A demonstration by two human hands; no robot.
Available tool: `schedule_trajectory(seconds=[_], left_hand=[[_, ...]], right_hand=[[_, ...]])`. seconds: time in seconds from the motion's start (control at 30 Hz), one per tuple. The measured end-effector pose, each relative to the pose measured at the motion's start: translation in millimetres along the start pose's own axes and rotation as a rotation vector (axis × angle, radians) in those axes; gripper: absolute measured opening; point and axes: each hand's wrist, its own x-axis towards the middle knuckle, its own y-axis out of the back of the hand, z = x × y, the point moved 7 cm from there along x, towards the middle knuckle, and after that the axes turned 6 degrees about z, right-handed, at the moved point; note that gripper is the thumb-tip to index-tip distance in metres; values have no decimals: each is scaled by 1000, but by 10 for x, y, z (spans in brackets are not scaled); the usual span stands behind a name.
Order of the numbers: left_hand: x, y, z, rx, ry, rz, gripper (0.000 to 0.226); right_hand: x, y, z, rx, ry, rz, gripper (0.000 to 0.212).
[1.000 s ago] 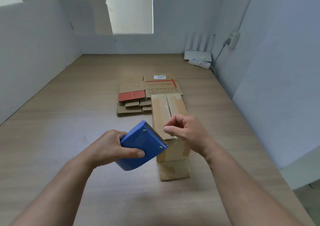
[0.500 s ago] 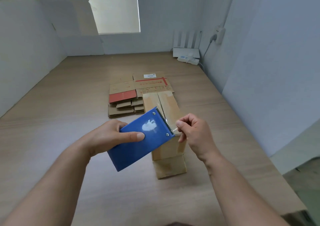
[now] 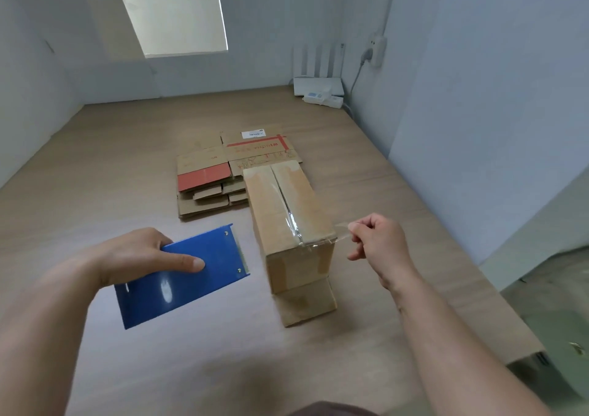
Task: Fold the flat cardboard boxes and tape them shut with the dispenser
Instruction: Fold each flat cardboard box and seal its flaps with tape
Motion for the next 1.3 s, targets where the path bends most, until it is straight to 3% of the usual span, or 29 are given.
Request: schedule_trajectory(seconds=[0.17,0.4,0.53,0.77,0.9,0.97,1.07,1.17,1.3], left_hand=[[69,89,-82,43,41,6,106],[221,45,-133,95,109,88,83],[332,-50,-140,121,154,142,58],[519,-295,52,192,148,160,53],[511,-294,144,248,146,188,55],[502,-298,173,262,144,197,56],[491,-311,193,273,161,200,55],[492,-302,180,259,183,198,54],[486,-347,228,222,246,188,50]], right_hand=[[-14,-105,64,-10,-28,-23,16],[22,-192,148,-48,-50,-51,16],[37,-223,223,-51,-84,-62,16],[34,-283,376,77,-293,-153,17],[-10,-250,688,-187,-413,-194,17],[-50,-217,802,-333,-363,-129,10],[-27,-178,494,-359,-57,89,24],[-49,-438,187,-468,141,-21,41],[-50,-568,229,-580,141,-69,36]])
